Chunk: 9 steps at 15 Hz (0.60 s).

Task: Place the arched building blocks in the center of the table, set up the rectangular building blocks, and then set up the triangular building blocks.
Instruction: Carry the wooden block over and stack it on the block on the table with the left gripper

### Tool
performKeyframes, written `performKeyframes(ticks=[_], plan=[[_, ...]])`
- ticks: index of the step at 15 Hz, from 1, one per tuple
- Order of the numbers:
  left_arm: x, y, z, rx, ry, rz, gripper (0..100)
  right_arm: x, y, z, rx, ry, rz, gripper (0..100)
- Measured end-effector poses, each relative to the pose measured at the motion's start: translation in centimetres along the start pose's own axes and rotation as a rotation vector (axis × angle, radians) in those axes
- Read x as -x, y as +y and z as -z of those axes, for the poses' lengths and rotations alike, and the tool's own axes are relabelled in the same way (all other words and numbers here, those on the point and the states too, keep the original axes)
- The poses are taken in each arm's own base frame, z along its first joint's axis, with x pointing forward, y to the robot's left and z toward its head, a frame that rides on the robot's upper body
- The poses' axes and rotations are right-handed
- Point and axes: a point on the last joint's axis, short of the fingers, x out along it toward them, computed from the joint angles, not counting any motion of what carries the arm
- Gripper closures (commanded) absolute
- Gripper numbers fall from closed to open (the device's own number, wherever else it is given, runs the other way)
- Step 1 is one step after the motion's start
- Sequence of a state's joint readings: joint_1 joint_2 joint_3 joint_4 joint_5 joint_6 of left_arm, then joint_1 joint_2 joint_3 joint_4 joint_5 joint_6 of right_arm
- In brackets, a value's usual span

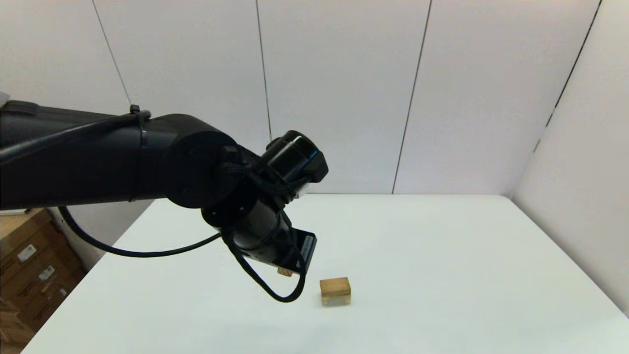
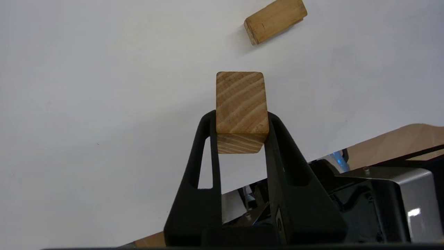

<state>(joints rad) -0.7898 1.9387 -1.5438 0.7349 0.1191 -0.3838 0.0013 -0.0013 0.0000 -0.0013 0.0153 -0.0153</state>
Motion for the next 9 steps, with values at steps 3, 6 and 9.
performKeyframes(ticks=[3,6,9], plan=[[-0.41,0.00,0.02,-0.139,0.011,-0.005,100,0.00,0.00,0.00,0.000,0.000,0.000,0],[-0.63,0.27,-0.13,-0.294,0.011,-0.010,100,0.00,0.00,0.00,0.000,0.000,0.000,0],[-0.80,0.80,-0.44,-0.466,0.010,-0.016,100,0.00,0.00,0.00,0.000,0.000,0.000,0]])
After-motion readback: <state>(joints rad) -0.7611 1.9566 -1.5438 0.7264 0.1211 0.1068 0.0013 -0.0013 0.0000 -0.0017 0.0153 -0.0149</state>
